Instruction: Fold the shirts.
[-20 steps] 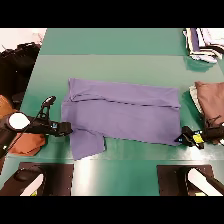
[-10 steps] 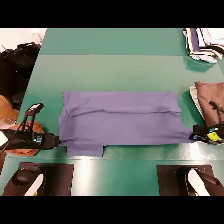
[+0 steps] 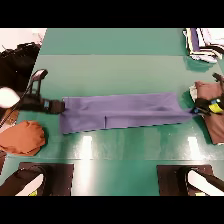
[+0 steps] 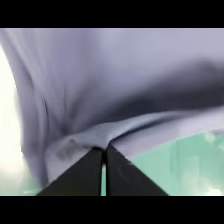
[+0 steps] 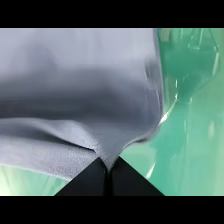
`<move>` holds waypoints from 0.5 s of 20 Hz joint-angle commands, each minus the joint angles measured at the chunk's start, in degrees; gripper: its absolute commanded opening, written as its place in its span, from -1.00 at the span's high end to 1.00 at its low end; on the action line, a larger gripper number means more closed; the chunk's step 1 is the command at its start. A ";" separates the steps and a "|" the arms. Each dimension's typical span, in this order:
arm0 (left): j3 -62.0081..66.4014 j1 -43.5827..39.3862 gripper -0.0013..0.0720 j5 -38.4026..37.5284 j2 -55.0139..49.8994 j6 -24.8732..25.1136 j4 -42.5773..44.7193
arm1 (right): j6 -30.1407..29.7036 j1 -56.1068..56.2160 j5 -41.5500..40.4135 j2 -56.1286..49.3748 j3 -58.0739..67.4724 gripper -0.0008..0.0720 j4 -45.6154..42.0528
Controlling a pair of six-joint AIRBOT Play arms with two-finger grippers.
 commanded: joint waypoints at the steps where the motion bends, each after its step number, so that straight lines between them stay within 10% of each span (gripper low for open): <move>1: 6.97 0.07 0.91 7.39 -13.77 1.81 1.66 | 0.11 4.02 -4.15 -12.61 8.63 0.94 3.37; 6: 9.81 0.07 0.71 14.14 -20.24 1.60 2.25 | 0.09 4.31 -5.66 -24.20 19.52 0.93 9.62; 8: 10.78 0.07 -0.79 14.40 -20.15 0.66 2.25 | 0.04 4.28 -5.16 -26.67 22.60 -0.02 9.62; 10: 13.09 0.07 -0.80 10.69 -19.91 0.74 2.25 | -1.77 3.45 -4.52 -26.60 23.32 -0.10 9.66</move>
